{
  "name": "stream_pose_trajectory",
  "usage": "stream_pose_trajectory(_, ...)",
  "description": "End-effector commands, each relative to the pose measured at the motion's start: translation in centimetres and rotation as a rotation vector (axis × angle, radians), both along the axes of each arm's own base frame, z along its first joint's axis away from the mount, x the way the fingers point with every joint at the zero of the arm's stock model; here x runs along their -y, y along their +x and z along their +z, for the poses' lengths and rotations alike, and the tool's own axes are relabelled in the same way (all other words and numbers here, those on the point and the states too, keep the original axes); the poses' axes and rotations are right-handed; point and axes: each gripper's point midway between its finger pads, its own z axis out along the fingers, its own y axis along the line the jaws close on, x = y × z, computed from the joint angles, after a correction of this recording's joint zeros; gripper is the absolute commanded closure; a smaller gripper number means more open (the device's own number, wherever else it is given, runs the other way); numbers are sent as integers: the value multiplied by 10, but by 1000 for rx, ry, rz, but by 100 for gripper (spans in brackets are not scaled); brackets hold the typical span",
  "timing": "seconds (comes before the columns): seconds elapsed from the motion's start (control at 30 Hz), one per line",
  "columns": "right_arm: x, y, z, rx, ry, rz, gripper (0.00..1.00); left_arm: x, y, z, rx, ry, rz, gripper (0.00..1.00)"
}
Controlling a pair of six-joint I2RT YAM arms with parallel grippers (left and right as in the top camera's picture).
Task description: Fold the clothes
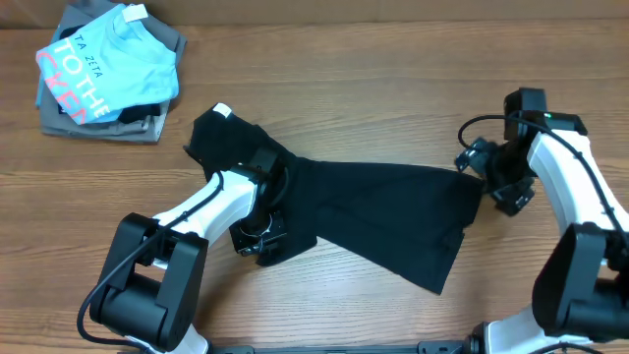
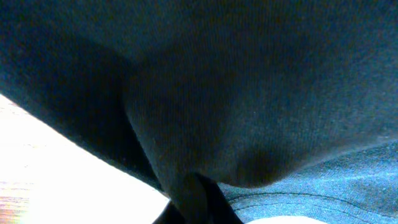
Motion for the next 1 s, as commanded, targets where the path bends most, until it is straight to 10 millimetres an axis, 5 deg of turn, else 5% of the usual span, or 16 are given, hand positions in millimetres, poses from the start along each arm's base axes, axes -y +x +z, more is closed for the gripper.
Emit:
stream_pose_trajectory(0.0, -18, -11, 0, -45, 95, 38, 6, -6, 1, -15, -7, 40, -5, 94)
stream_pose_trajectory(0.1, -23, -26, 2, -100, 122, 79, 9, -5, 2, -15, -2, 39, -5, 89)
stream_pose_trajectory(0.17, -28, -38, 3, -143, 132, 128, 9, -6, 2, -15, -2, 40, -5, 67)
stream_pose_trajectory(0.2, -30, -42, 3, -159, 134, 156, 9, -6, 1, -15, -3, 41, -6, 72)
stream_pose_trajectory(0.23, -32, -48, 1, -181, 131, 177, 9, -6, 1, -15, -3, 41, -5, 89)
stream_pose_trajectory(0.3, -33, -58, -6, -213, 117, 191, 9, -6, 2, -15, -2, 40, -4, 96)
stream_pose_trajectory(0.67, -42, -80, -62, -195, 137, 253, 15, -6, 2, -15, -2, 42, 3, 96)
stream_pose_trajectory(0.97, -42, -80, -63, -189, 141, 266, 36, -6, 2, -15, -2, 42, 2, 95)
